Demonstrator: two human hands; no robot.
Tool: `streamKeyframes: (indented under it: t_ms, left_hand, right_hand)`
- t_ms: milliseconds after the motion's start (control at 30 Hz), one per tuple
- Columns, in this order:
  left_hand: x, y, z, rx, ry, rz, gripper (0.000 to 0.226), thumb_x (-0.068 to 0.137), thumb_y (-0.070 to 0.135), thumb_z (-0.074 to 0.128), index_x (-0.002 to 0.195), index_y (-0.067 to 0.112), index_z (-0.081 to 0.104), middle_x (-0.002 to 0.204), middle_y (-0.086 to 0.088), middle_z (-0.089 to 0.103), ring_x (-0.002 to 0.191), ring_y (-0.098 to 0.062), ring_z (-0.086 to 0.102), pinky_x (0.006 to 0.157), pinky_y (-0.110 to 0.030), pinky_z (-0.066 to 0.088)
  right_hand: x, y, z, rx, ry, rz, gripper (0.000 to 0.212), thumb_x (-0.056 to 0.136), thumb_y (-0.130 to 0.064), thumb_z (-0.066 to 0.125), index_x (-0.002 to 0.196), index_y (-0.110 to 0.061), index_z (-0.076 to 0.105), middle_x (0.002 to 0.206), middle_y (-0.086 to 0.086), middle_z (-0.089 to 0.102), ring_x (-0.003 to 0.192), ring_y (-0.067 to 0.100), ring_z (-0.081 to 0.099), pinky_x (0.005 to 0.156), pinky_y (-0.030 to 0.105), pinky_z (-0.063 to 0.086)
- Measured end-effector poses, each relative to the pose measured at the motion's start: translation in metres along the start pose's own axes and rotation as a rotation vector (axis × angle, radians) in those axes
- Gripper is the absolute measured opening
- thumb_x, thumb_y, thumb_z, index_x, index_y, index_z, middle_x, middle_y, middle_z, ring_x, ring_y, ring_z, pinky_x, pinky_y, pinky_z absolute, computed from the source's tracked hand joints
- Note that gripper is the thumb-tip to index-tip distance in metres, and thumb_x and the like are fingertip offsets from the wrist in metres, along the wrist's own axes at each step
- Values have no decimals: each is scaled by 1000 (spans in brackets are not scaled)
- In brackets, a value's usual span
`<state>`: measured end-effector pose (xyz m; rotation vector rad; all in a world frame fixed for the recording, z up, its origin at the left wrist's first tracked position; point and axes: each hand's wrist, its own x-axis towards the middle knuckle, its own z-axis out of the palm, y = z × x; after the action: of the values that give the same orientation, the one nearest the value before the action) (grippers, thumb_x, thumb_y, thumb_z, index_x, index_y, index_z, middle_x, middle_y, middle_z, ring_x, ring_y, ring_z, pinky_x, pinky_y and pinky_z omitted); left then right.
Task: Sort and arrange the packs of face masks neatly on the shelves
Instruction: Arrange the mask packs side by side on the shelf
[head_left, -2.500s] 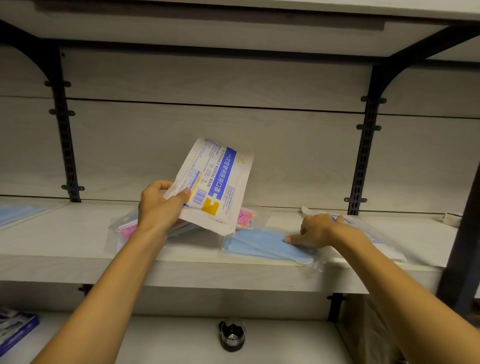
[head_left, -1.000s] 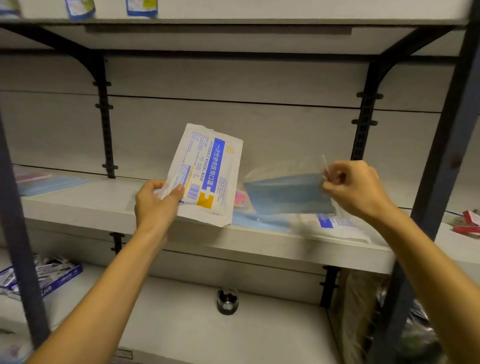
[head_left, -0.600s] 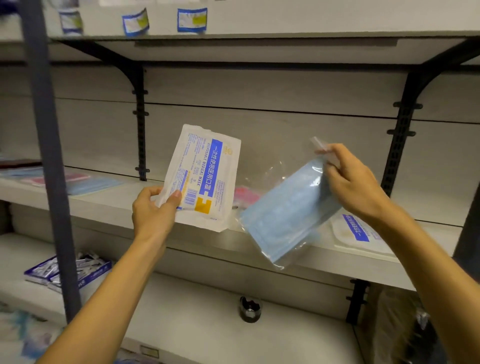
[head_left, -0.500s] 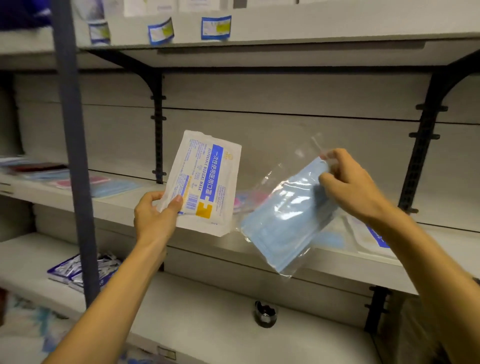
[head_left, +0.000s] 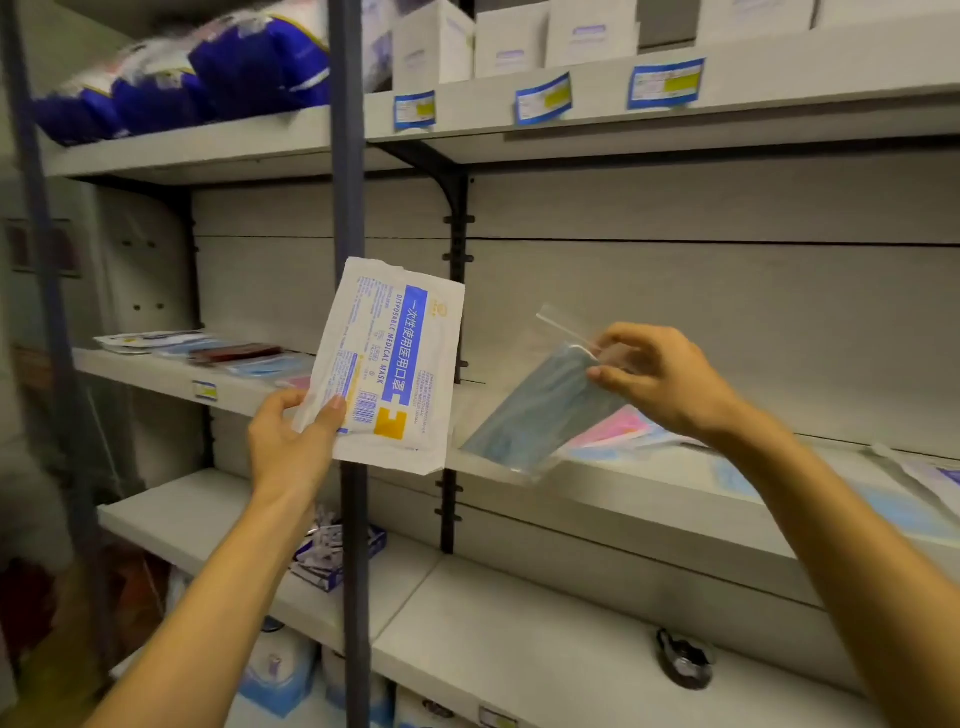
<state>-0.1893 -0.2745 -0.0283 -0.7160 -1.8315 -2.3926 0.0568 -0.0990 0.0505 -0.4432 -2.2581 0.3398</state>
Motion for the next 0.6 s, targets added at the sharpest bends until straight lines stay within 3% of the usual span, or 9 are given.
streamKeyframes:
  t_ms: [133,300,433,600]
  left_hand:
    - [36,-10,-54,34,16,11,23,87,17,68,105,13,54,110,-5,61,85,-11,61,65,-20,46]
    - [73,-16,-115,71,80,18,27,88,21,67,110,12,54,107,-3,61,91,-14,62,65,-22,49]
    - [106,-23,-162,110,155,-4,27,86,24,69,107,14,55,105,-4,64,92,-20,65,75,-39,56]
    - [141,-41,-204,98,251,-1,23,86,18,69,103,13,54,105,-5,61,85,-17,62,60,-21,46]
  right_hand:
    - [20,-35,48,-13,-12,-52,7,96,-25,55,100,-31,57,88,-16,57,82,11,57,71,30,49]
    - [45,-73,114,84,-68,-7,17,96,-13,45,105,-22,56,93,2,59,82,20,57,66,30,48]
    - [78,-105,163,120,-116,19,9,89,-8,52,96,-14,53,80,3,53,71,20,50,61,28,43]
    - [115,-136,218,191,-212,31,38,80,-7,67,111,-17,48,101,6,57,90,27,60,79,48,56]
